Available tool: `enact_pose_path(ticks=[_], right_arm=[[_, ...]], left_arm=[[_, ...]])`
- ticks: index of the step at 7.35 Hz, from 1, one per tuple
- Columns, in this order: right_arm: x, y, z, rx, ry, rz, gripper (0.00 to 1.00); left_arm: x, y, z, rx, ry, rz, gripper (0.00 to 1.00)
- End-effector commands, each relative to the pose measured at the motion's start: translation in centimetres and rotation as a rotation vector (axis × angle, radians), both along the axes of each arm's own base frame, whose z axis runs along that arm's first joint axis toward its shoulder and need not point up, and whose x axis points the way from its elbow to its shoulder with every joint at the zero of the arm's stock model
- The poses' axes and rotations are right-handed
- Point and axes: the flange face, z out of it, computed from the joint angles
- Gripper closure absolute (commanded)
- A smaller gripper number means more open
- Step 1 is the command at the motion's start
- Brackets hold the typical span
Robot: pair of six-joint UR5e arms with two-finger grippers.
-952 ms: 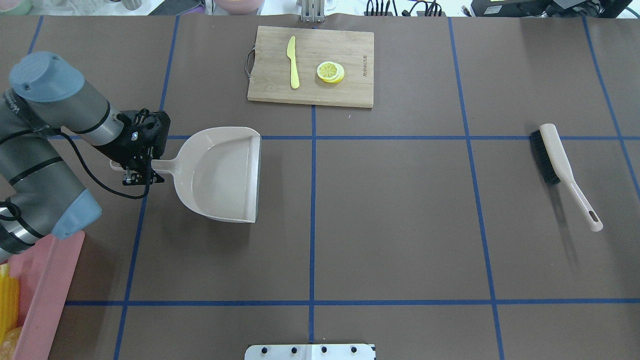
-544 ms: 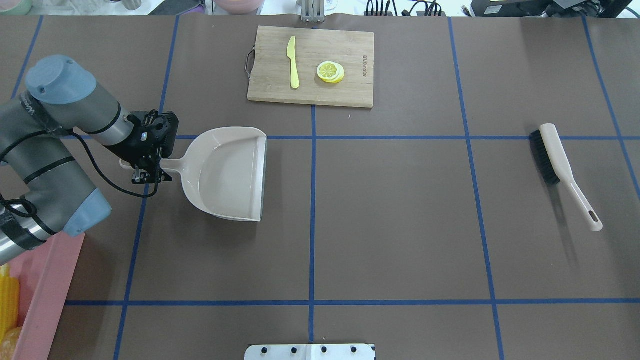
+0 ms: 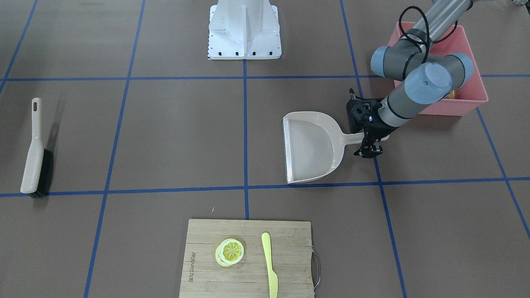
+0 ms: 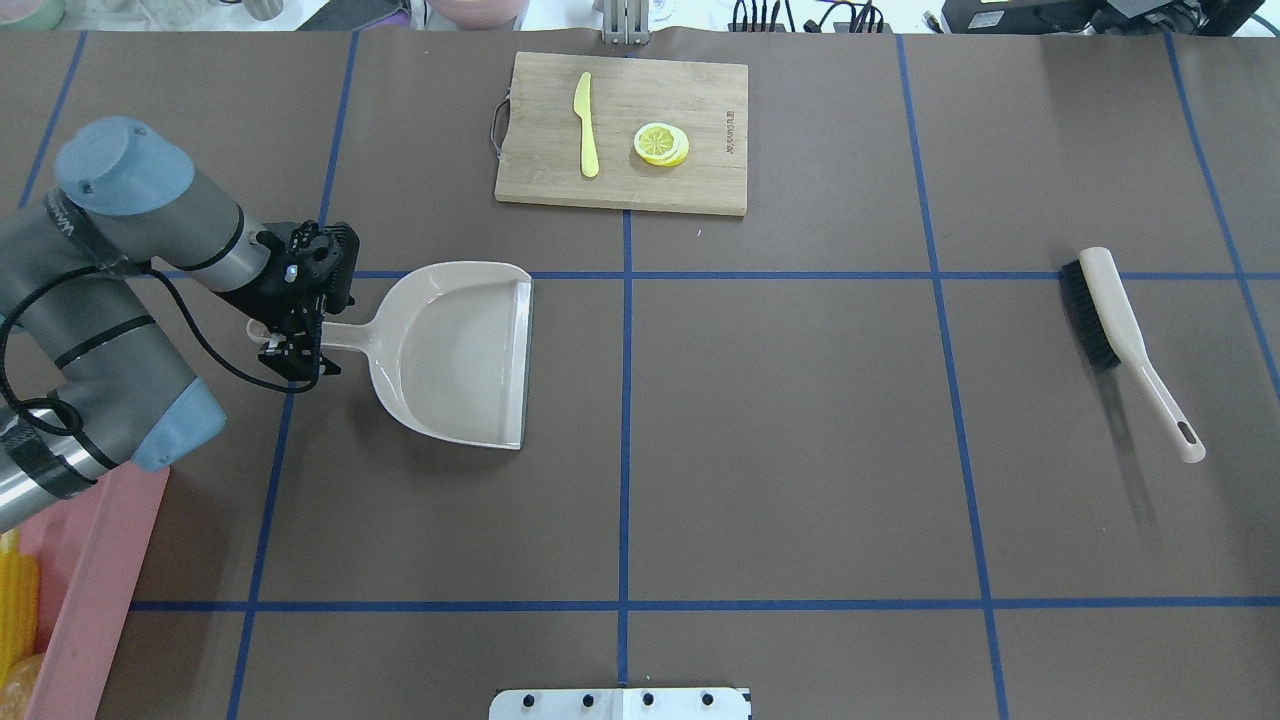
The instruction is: Sweep and dump trash into bin
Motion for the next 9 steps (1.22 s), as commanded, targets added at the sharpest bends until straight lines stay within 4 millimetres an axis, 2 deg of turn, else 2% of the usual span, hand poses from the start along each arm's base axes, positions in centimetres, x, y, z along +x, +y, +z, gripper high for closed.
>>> enact_pose_path(ticks=[1,2,4,5,6,7,8,9], right_arm=[[0.0,0.0,0.0,0.000,0.000,0.000,0.00],[0.0,0.0,0.0,0.000,0.002,0.000,0.00],[0.0,0.0,0.0,0.000,0.002,0.000,0.00],[0.0,0.0,0.1,-0.002,0.002,0.000,0.00],[0.0,0.0,0.1,-0.002,0.002,0.000,0.00],[0.0,0.0,0.1,-0.002,0.002,0.000,0.00],[0.0,0.1,0.3,-0.008,0.001,0.001,0.00],[0.0,0.1,0.4,-0.009,0.001,0.001,0.00]], left_arm=[[-1.4,0.1,-1.3,0.018,0.017,-0.016,0.02],[-3.7,-0.7,-2.5,0.024,0.021,-0.052,0.02],[-5.6,-0.3,-4.9,0.049,0.051,-0.070,0.02],[-7.5,0.3,-6.2,0.010,0.072,-0.135,0.02],[-8.6,0.7,-7.8,-0.115,0.094,-0.234,0.02],[-10.9,-0.3,-7.9,-0.238,0.091,-0.357,0.02],[-14.1,-2.2,-7.1,-0.330,0.058,-0.495,0.02],[-18.5,-4.1,-6.2,-0.498,0.037,-0.666,0.02]])
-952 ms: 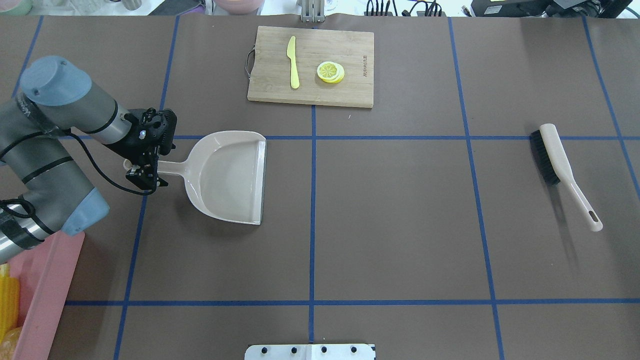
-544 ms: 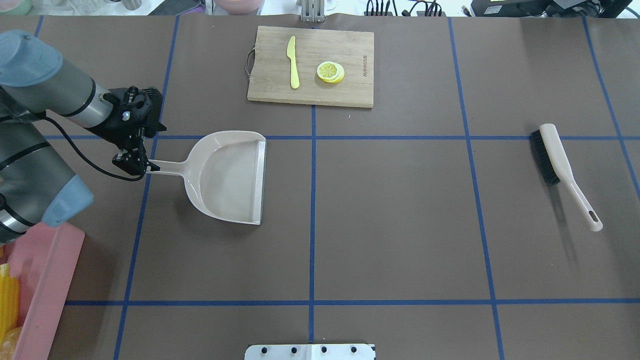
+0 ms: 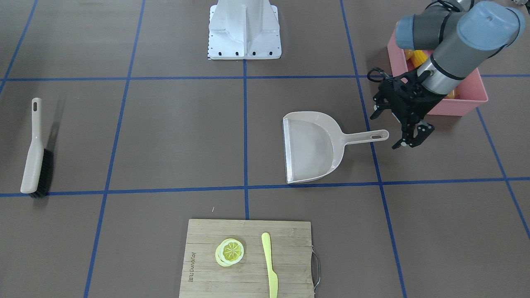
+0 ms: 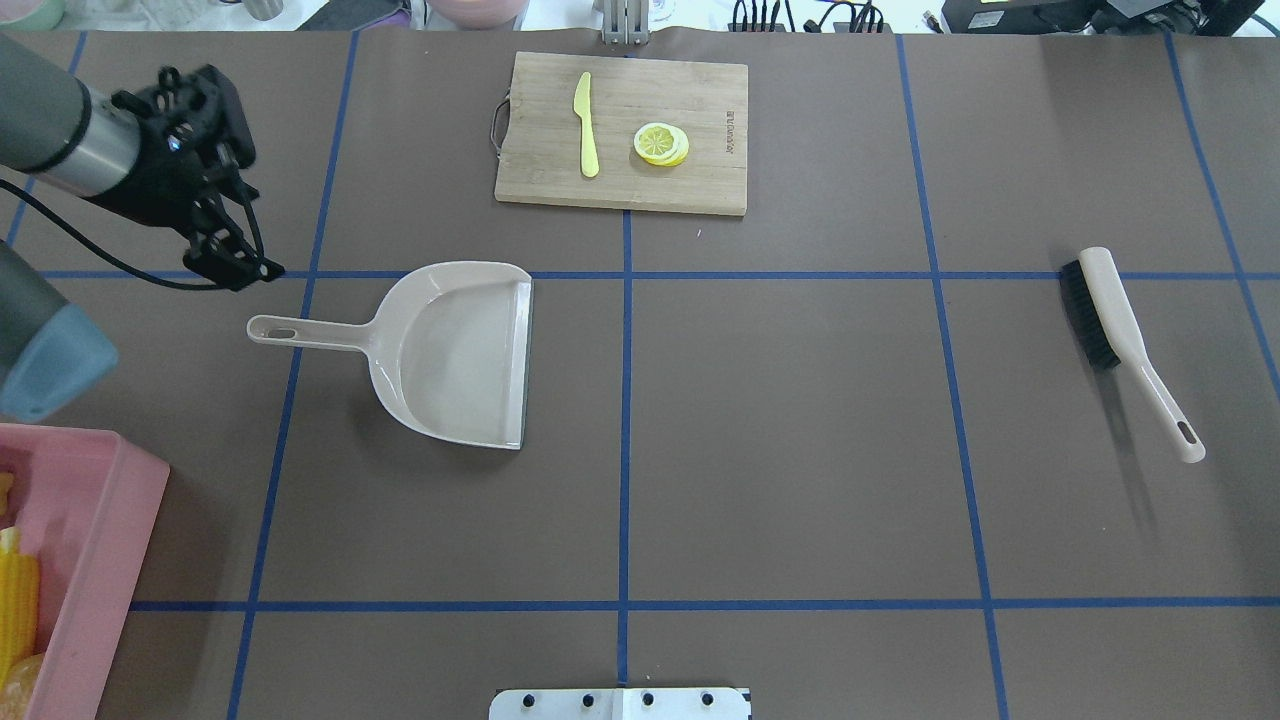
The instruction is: Sweep and dump trash into bin
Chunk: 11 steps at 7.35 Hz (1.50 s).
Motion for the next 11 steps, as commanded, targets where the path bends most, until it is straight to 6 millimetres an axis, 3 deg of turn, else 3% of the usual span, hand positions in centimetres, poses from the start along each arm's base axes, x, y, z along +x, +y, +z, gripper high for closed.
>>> enact_pose_path(ticks=[1,2,4,5,6,7,8,9,11], right_arm=[[0.0,0.0,0.1,-0.003,0.000,0.000,0.00],[0.0,0.0,0.1,-0.003,0.000,0.000,0.00],[0.0,0.0,0.1,-0.003,0.000,0.000,0.00],[0.0,0.0,0.1,-0.002,0.000,-0.001,0.00],[0.0,0.0,0.1,-0.003,0.000,0.000,0.00],[0.0,0.0,0.1,-0.003,0.000,0.000,0.00],[0.0,0.0,0.1,-0.003,0.000,0.000,0.00],[0.0,0.0,0.1,-0.003,0.000,0.000,0.00],[0.0,0.0,0.1,-0.003,0.000,0.000,0.00]], left_arm=[[-9.2,-3.5,1.8,-0.375,-0.009,-0.360,0.02],[-12.2,-4.2,2.4,-0.459,0.001,-0.455,0.02],[-19.9,-3.0,8.1,-0.783,0.033,-0.535,0.02],[-23.8,-0.8,12.9,-0.882,0.019,-0.599,0.02],[-27.0,2.9,18.2,-0.952,0.013,-0.655,0.02],[-28.9,4.7,20.3,-0.996,0.014,-0.692,0.02],[-29.4,7.4,24.1,-1.069,0.009,-0.693,0.02],[-29.4,8.4,26.7,-1.097,-0.008,-0.696,0.02],[-29.3,8.4,28.7,-1.129,-0.019,-0.696,0.02]])
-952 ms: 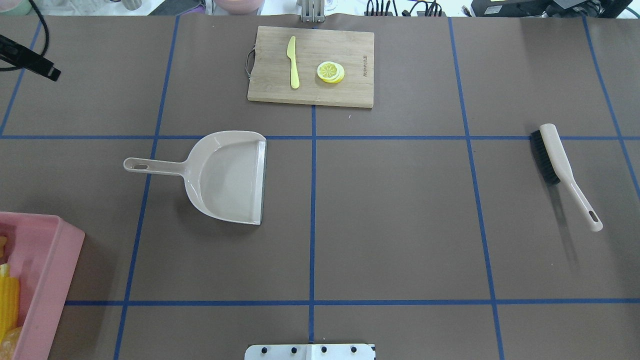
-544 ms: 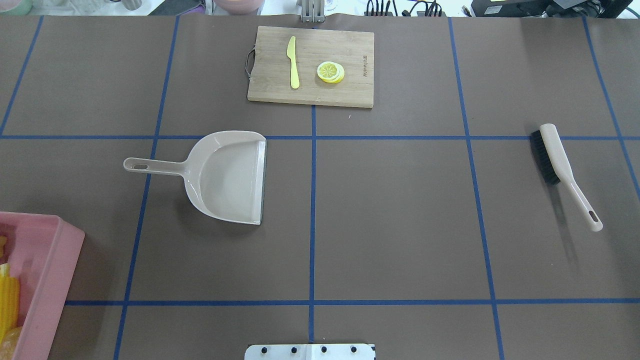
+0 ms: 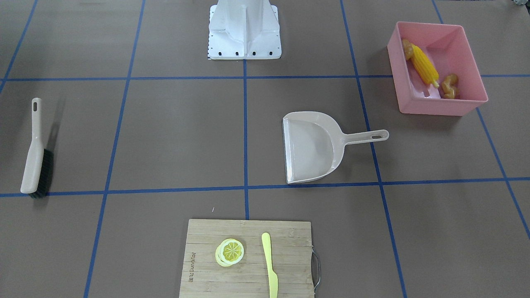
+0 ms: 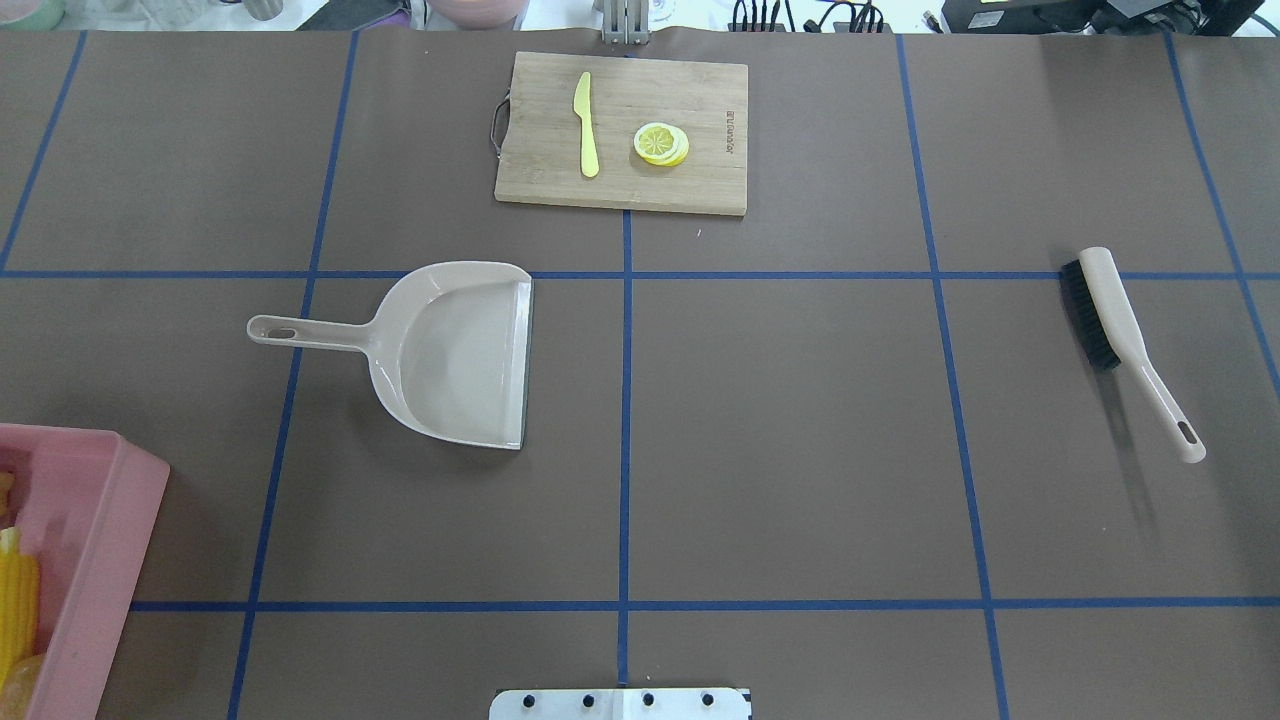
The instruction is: Sweep and dump trash into bin
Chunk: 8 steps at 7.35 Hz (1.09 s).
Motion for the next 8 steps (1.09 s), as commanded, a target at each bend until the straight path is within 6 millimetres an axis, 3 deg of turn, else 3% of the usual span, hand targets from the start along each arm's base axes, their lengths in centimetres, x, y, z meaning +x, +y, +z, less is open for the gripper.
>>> enact_pose_path(ticks=[1,6,8], right_arm=[[0.0,0.0,0.1,-0.001,0.000,0.000,0.00],[0.0,0.1,0.5,-0.011,0.000,0.000,0.00],[0.0,0.1,0.5,-0.010,0.000,-0.001,0.00]], left_arm=[[-0.1,0.3,1.3,-0.021,-0.002,0.000,0.02],[-0.1,-1.2,2.4,0.028,-0.010,0.033,0.02],[-0.7,0.2,4.8,0.023,-0.009,0.034,0.02]])
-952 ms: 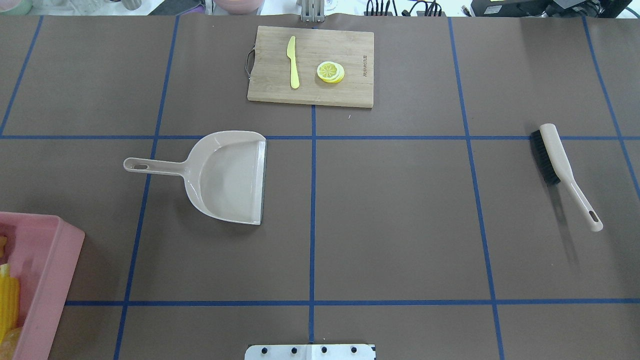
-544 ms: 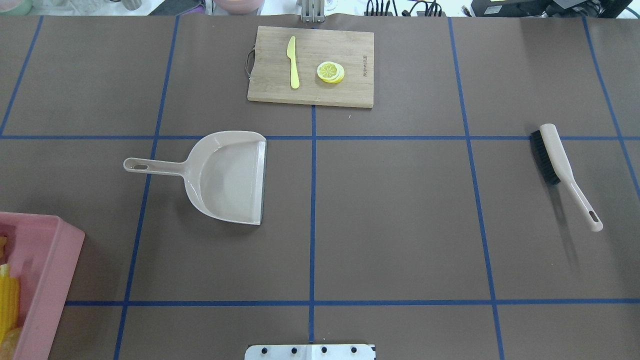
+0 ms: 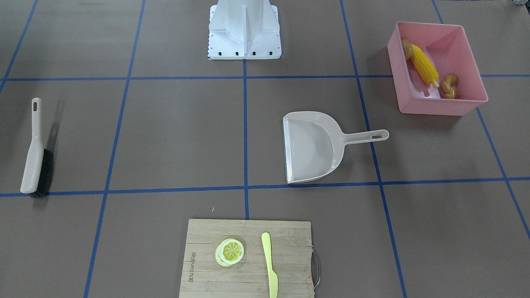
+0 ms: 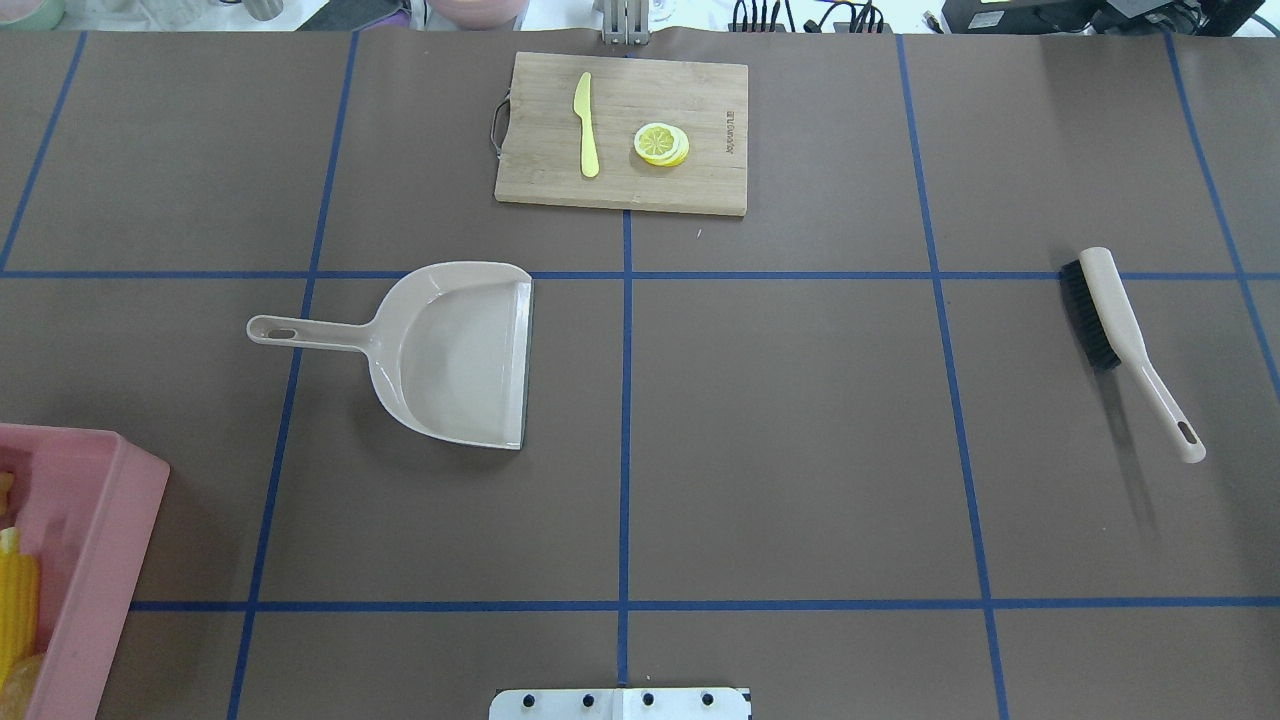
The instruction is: Sweep and dump trash into bin
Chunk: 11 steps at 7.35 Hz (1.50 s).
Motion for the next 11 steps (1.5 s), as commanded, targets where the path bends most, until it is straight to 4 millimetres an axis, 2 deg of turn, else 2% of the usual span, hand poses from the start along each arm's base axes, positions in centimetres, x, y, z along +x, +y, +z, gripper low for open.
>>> enact_pose_path(ticks=[1,2,3,5,7,8,10,11], right_arm=[[0.0,0.0,0.0,0.000,-0.002,-0.001,0.00],[0.0,0.0,0.0,0.000,-0.002,-0.001,0.00],[0.0,0.0,0.0,0.000,-0.002,-0.001,0.00],[0.0,0.0,0.0,0.000,-0.002,-0.001,0.00],[0.0,0.0,0.0,0.000,0.000,-0.001,0.00],[0.0,0.0,0.2,-0.003,0.000,-0.001,0.00],[0.0,0.1,0.2,-0.004,0.000,-0.001,0.00],[0.0,0.1,0.2,-0.004,0.000,-0.001,0.00]], left_arm=[[-0.5,0.4,1.0,0.021,-0.001,-0.002,0.02],[-0.4,-1.7,-0.9,0.062,-0.001,-0.004,0.02],[-0.4,-3.3,-1.4,0.073,0.001,-0.004,0.02],[-0.4,-3.3,-1.3,0.088,-0.001,-0.001,0.02],[-0.4,-3.3,-0.1,0.072,-0.009,0.003,0.02],[-0.4,-3.4,-0.5,0.079,-0.010,0.002,0.02],[-0.4,-3.5,-2.9,0.122,-0.011,-0.002,0.02],[-0.4,-3.5,-2.6,0.117,-0.011,-0.003,0.02]])
